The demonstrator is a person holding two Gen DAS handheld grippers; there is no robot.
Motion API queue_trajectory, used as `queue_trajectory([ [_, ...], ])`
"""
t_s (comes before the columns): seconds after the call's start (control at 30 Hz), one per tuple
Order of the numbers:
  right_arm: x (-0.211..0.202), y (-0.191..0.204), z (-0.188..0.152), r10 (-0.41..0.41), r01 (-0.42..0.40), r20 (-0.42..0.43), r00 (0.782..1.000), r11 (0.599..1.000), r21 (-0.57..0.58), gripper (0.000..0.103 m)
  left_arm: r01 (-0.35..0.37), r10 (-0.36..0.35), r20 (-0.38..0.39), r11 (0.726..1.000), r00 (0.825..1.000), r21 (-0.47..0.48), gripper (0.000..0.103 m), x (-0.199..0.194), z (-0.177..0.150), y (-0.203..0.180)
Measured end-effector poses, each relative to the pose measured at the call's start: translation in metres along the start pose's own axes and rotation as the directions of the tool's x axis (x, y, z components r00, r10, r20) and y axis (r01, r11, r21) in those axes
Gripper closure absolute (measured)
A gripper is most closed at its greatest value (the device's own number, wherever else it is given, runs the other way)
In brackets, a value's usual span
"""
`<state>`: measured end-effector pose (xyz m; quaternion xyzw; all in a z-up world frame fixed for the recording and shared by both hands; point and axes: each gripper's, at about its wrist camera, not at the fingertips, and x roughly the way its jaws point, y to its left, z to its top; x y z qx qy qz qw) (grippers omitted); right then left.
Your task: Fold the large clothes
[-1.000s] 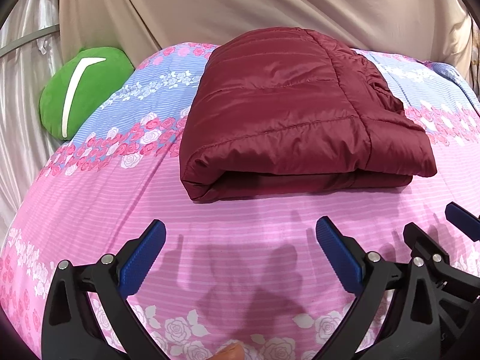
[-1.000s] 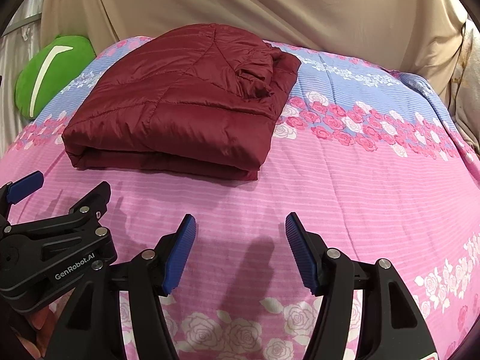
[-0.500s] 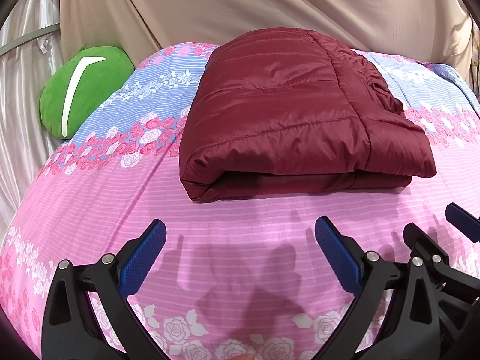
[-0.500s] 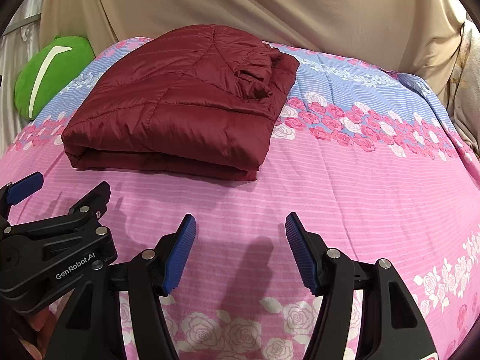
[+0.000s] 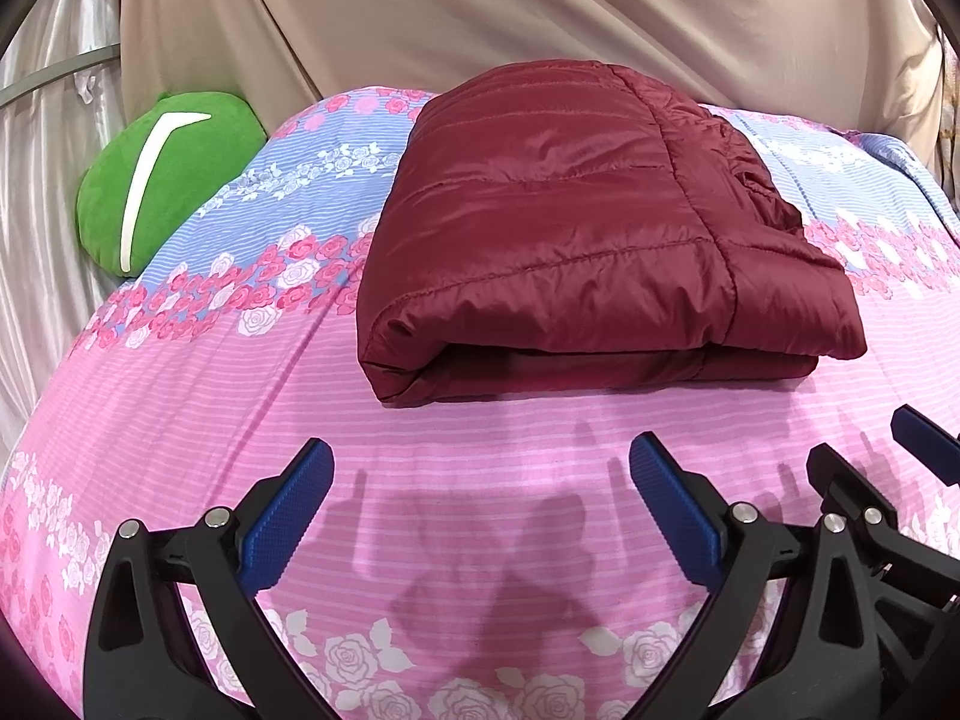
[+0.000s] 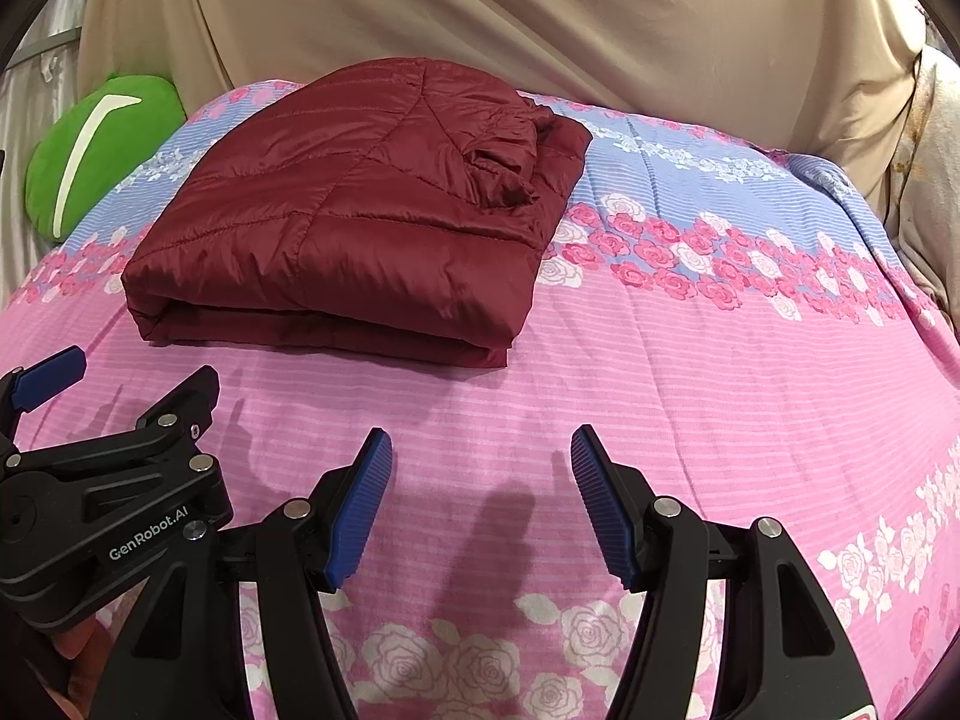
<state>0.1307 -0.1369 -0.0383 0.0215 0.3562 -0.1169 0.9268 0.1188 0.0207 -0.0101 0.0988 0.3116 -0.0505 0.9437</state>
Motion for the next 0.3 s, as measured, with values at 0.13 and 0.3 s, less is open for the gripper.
queue_trajectory([
  [0.13,0.0003,0.0,0.0001,-0.002,0.002,0.001,1.0,1.0,-0.002,0.042,-0.018,0.018,0.002,1.0,1.0,0.002,0.007,0.0001,-0.0001,-0.002],
  [0.3,-0.0008,0.0022,0.0003,-0.009,0.009,0.004,1.0,1.0,-0.001,0.042,-0.018,0.018,0.002,1.0,1.0,0.0,0.009,-0.0008,0.0001,-0.0047],
])
